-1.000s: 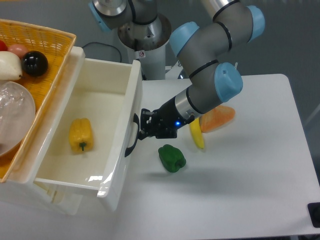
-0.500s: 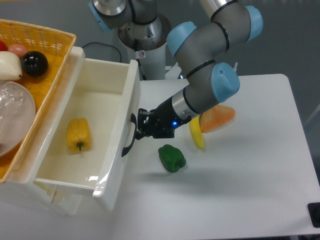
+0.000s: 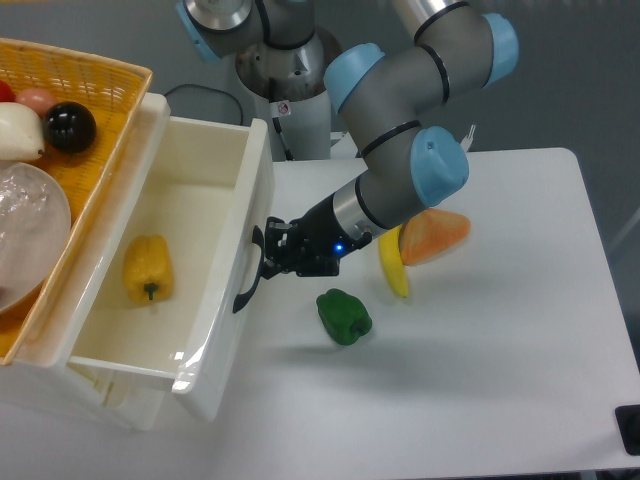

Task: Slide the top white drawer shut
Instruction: 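Push the drawer front with the gripper, sliding the drawer inward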

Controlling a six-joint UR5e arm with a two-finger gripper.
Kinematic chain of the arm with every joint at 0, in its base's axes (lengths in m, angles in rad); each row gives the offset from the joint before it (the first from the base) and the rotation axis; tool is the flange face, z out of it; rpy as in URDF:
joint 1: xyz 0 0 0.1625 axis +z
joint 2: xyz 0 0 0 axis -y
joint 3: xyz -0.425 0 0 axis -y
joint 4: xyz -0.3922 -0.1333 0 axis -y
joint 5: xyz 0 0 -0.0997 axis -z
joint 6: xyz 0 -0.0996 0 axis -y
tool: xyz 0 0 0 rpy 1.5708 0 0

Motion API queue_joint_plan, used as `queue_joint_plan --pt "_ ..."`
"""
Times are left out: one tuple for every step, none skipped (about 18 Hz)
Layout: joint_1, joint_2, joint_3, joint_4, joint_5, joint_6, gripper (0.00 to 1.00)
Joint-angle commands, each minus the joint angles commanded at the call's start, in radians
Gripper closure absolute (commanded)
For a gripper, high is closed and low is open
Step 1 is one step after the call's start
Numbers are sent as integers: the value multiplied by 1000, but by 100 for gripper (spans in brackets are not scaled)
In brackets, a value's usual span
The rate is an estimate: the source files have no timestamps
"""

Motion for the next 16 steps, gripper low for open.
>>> queue_joint_plan --pt "-6 0 -2 0 2 -5 100" --pt "-9 0 -5 0 2 -8 100" --pt "-11 0 -5 2 0 -8 100" --pt "-12 2 -5 0 2 -8 100" --pt "-12 6 -6 0 0 -8 100" --pt "-14 6 -6 0 2 -8 100" --pt "-14 8 -12 2 0 -8 100" --pt "-18 8 -15 2 0 -8 100" --pt "-23 14 -18 2 0 -8 100" --pt "-23 20 -23 2 0 -8 100" --pt "-23 24 -29 2 -2 -8 100" --pt "-25 28 -32 2 -5 -8 100" --pt "-25 28 -34 2 -5 -8 100" --pt "-28 29 -34 2 -6 -8 100" --pt "-29 29 -34 2 -9 -8 100" --pt "-34 34 -34 2 -17 -9 100"
